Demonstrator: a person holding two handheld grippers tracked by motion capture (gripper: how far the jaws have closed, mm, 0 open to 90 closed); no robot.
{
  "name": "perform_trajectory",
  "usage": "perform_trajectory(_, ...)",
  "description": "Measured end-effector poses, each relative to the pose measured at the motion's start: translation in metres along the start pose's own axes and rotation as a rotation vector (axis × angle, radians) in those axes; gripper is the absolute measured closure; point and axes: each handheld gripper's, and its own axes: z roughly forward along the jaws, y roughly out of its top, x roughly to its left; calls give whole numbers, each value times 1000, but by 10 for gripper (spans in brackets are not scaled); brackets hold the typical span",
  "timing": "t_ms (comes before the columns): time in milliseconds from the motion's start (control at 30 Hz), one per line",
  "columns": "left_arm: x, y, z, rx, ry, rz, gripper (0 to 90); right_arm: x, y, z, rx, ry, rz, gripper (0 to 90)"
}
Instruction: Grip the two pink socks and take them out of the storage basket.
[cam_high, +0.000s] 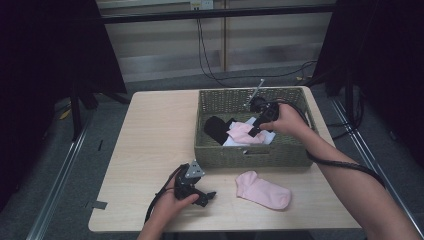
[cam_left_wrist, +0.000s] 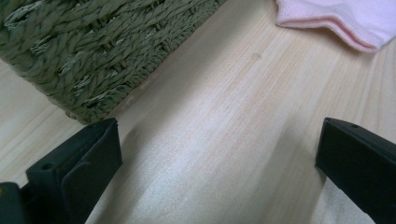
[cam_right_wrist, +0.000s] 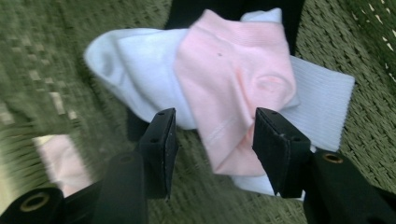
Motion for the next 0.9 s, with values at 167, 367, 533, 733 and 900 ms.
perform_trajectory(167,0,0,0,1,3,0,0,-12,0,11,-6,-12,38,483)
perform_trajectory(367,0,0,0,1,2,0,0,-20,0,22,7,-41,51,478)
perform_trajectory(533,0,0,0,0,3,0,0,-26,0,34,30,-54,47,497)
perform_trajectory(733,0,0,0,1,2,0,0,-26,3,45,48,-22,37,632)
perform_trajectory(900,0,0,0,1,2,0,0,-23,2,43,63,27,44,795)
